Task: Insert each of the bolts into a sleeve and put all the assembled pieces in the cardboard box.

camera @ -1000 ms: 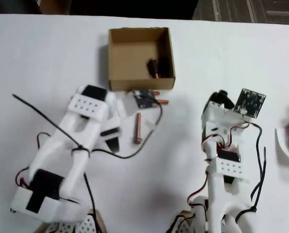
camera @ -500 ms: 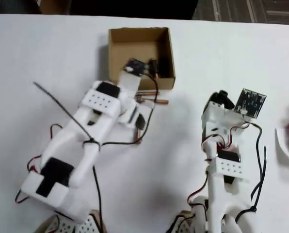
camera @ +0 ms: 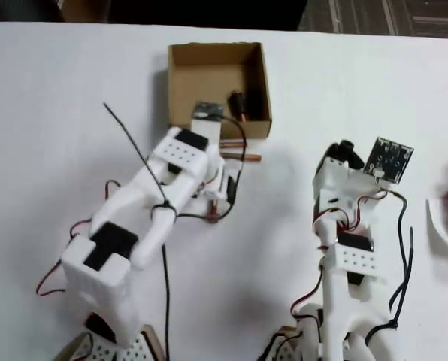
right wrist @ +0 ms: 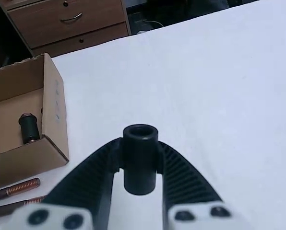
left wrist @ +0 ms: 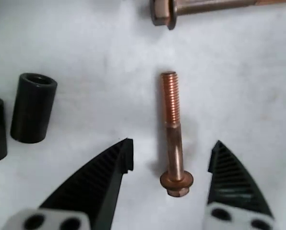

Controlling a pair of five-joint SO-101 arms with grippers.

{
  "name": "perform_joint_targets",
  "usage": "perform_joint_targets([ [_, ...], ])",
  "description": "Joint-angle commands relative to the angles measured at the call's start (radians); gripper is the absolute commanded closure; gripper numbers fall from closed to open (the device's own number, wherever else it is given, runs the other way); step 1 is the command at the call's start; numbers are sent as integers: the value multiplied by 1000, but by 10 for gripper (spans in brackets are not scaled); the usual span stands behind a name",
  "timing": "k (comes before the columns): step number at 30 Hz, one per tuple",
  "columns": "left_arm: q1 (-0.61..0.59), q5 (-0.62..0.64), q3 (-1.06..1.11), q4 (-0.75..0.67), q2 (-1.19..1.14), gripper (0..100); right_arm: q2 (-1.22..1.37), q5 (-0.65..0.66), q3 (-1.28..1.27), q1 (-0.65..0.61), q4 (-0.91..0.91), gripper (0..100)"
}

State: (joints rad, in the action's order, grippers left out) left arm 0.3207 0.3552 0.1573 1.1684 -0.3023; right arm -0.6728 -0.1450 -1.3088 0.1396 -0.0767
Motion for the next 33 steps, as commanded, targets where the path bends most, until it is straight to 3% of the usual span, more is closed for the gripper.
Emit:
perform_joint_targets([
  [1,12,6,-36,-5,3,941,-41,-6,5,8,-25,978],
  [2,12,6,-36,-5,-2,990,-41,-6,5,8,-25,978],
  [6,12,6,-35,-5,-26,903,-41,-6,5,8,-25,978],
  [17,8,2,-33,-3,-49,899,-42,-6,5,8,-25,978],
  [23,5,-2,-33,77,-51,902,-42,-6,5,8,-25,978],
  [27,3,-106,-33,114,-51,974,-42,-6,5,8,-25,978],
  [33,-17,-221,-35,114,-51,976,-42,-6,5,8,-25,978],
])
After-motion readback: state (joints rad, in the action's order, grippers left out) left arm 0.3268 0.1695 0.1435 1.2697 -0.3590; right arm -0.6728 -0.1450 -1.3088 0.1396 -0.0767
